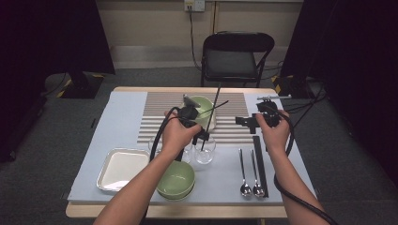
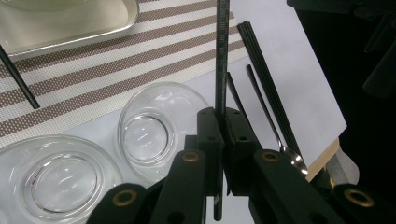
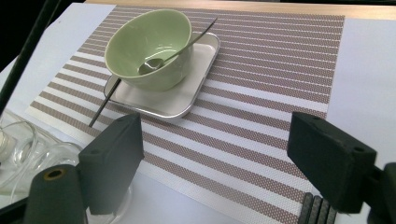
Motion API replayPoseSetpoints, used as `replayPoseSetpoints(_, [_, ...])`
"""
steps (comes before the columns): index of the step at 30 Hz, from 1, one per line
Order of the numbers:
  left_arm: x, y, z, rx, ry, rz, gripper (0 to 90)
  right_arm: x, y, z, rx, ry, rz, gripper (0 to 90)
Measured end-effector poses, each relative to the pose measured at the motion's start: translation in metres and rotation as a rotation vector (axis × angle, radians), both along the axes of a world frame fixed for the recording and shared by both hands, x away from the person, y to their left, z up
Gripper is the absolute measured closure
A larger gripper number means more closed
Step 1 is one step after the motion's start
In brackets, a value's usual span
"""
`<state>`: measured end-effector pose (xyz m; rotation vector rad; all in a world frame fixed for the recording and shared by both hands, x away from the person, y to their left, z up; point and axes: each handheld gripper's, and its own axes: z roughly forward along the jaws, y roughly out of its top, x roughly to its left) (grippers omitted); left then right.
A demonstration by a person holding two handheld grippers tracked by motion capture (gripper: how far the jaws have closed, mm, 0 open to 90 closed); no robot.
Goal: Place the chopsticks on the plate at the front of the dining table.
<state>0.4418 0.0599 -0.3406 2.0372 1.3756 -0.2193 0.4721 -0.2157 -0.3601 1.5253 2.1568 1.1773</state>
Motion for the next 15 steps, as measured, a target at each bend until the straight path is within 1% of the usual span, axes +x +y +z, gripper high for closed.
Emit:
replayPoseSetpoints(4, [0.0,0.002,0.0,0.001,-0.001,0.009,86.9,-0.001,-0.004,-0.003,-0.005,-0.001,0.001,17.7])
replayPoseSetpoints(5, [0.001,0.002,0.0,0.005,-0.004,0.005,86.9,-0.001,-0.005,-0.004,-0.008,0.0,0.0,17.8])
replayPoseSetpoints(7, [0.001,0.003,0.0,0.002,-0.003,0.013,86.9,-0.002,-0.007,-0.006,-0.008,0.003,0.002,17.7])
replayPoseSetpoints(9, [0.001,0.005,0.001,0.005,0.002,0.009,86.9,-0.002,-0.009,-0.007,-0.009,0.003,0.003,17.7])
replayPoseSetpoints(11, [0.001,0.006,0.001,0.011,-0.004,0.009,86.9,-0.003,-0.011,-0.009,-0.009,0.002,0.002,17.8])
replayPoseSetpoints(12, [0.001,0.006,0.001,0.007,0.0,0.014,86.9,-0.003,-0.012,-0.009,-0.009,0.006,0.001,17.9])
replayPoseSetpoints(14, [0.001,0.008,0.001,0.009,-0.002,0.009,86.9,-0.003,-0.014,-0.011,-0.009,0.005,0.005,18.1])
replayPoseSetpoints(15, [0.001,0.008,0.001,0.013,-0.005,0.015,86.9,-0.004,-0.016,-0.011,-0.009,0.003,0.004,18.1])
